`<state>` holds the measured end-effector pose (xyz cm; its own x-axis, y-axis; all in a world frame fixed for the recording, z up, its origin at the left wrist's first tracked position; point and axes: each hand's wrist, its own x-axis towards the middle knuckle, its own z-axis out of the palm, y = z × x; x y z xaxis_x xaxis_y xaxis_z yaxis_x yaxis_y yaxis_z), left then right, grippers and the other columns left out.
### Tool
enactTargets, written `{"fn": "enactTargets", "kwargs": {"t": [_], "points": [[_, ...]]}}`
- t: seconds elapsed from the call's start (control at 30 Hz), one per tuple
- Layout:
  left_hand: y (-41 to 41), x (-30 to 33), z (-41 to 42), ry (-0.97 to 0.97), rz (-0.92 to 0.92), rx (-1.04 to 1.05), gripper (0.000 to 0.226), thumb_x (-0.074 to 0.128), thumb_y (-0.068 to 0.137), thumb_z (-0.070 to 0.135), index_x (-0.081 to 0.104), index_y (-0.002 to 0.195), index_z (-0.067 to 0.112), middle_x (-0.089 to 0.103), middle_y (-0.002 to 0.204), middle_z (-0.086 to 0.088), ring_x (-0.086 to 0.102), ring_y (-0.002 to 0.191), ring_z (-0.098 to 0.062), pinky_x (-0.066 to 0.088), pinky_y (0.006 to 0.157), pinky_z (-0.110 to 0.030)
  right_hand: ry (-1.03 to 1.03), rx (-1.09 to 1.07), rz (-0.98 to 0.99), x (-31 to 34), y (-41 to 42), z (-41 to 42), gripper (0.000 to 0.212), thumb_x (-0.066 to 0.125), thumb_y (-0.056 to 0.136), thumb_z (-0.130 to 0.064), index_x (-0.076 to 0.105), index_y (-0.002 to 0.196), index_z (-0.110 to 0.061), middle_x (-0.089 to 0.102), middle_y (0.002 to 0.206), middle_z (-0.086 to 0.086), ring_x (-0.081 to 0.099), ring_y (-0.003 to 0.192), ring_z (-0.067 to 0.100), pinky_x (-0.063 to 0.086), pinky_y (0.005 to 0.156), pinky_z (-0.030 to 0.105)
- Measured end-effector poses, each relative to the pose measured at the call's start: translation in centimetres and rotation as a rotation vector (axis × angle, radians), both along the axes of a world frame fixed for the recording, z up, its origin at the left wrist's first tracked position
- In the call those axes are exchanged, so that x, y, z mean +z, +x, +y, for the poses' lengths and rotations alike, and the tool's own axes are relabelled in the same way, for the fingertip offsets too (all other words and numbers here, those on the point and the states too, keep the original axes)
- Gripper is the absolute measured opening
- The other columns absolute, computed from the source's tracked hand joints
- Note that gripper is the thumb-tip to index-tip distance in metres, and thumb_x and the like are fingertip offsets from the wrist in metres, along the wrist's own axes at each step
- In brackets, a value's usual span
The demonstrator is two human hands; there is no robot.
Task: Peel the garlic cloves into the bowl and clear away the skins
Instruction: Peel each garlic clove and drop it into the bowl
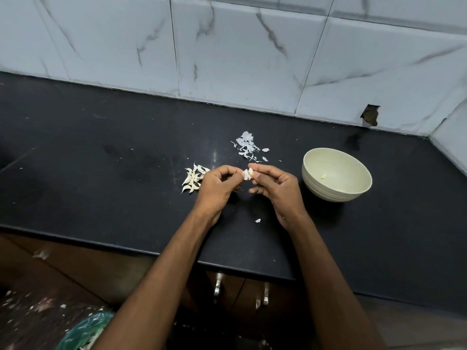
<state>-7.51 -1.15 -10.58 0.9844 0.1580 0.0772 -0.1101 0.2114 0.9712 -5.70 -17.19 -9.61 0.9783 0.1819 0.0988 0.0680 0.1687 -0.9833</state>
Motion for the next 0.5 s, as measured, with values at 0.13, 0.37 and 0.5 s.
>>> {"fn": "enactTargets", "kwargs": {"t": [0.13, 0.37, 0.5], "points": [[0.0, -0.2, 0.1, 0.014, -0.01, 0.051, 0.009, 0.072, 0.093, 0.003, 0.076, 0.088, 0.01, 0.072, 0.083, -0.005, 0.06, 0.079, -0.019, 0.053, 0.075, -0.032, -0.028, -0.085, -0.023, 0.4, -0.3, 0.1, 0.021, 0.07, 0.095, -0.001, 0.077, 0.113, -0.009, 0.079, 0.102, 0.008, 0.069, 0.09, 0.014, 0.06, 0.071, 0.028], [0.8, -1.2, -0.4, 0.242, -0.057, 0.184, 0.02, 0.074, 0.089, -0.004, 0.079, 0.096, 0.014, 0.072, 0.083, -0.005, 0.063, 0.074, -0.012, 0.055, 0.073, -0.026, -0.169, -0.252, -0.237, 1.2, -2.6, -1.1, 0.016, 0.076, 0.092, -0.002, 0.078, 0.107, -0.007, 0.078, 0.095, 0.007, 0.072, 0.083, 0.013, 0.06, 0.069, 0.029], [1.3, -1.7, -0.5, 0.38, -0.054, 0.224, 0.028, 0.076, 0.087, -0.003, 0.082, 0.094, 0.024, 0.076, 0.099, 0.005, 0.073, 0.091, -0.012, 0.06, 0.088, -0.036, -0.403, -0.482, -0.502, 3.7, -3.3, -3.7, 0.014, 0.078, 0.092, -0.007, 0.08, 0.104, -0.013, 0.075, 0.102, 0.003, 0.072, 0.082, 0.007, 0.057, 0.075, 0.019]]}}
